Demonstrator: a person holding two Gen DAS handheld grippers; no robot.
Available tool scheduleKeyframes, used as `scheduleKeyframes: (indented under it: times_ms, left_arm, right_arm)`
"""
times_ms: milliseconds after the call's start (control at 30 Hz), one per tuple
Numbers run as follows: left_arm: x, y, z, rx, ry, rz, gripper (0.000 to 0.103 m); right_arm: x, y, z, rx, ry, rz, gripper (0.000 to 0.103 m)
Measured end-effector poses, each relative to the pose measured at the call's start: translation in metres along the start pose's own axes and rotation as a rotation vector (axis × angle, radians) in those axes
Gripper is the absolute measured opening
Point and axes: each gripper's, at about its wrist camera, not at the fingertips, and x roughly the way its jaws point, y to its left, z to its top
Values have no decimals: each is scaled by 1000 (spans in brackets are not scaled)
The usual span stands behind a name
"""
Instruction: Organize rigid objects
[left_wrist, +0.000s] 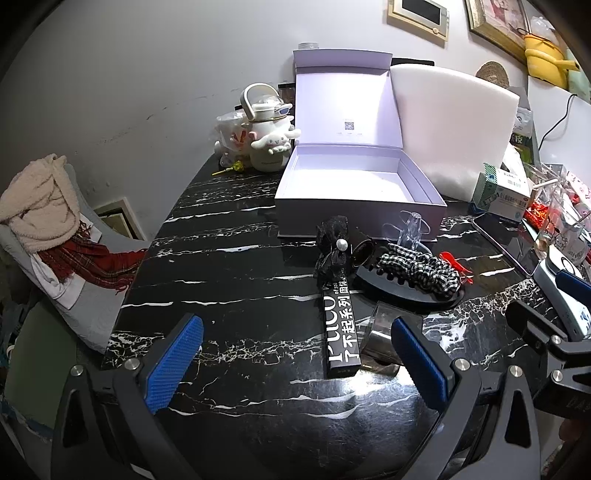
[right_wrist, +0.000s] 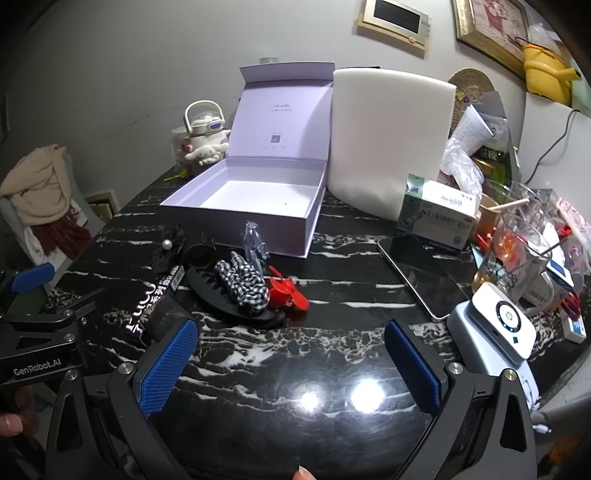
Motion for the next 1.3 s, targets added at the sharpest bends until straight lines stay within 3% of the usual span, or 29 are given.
scheduleKeyframes:
  times_ms: [433,667,1067,1300]
  left_arm:
    - [2,5,-2,7,4,-21,103]
    - [11,18,-7,-9,27,3,103]
    - [32,50,-23,-68,81,27,103]
    - [40,66,-29,-103,109,41,103]
  right_arm:
    - [1,2,-1,-8,3,8,103]
    - [9,10,-6,-38,9,37,103]
    - [47,39,-22,-49,82,225,102]
    - [65,52,-22,-33,85,311,90]
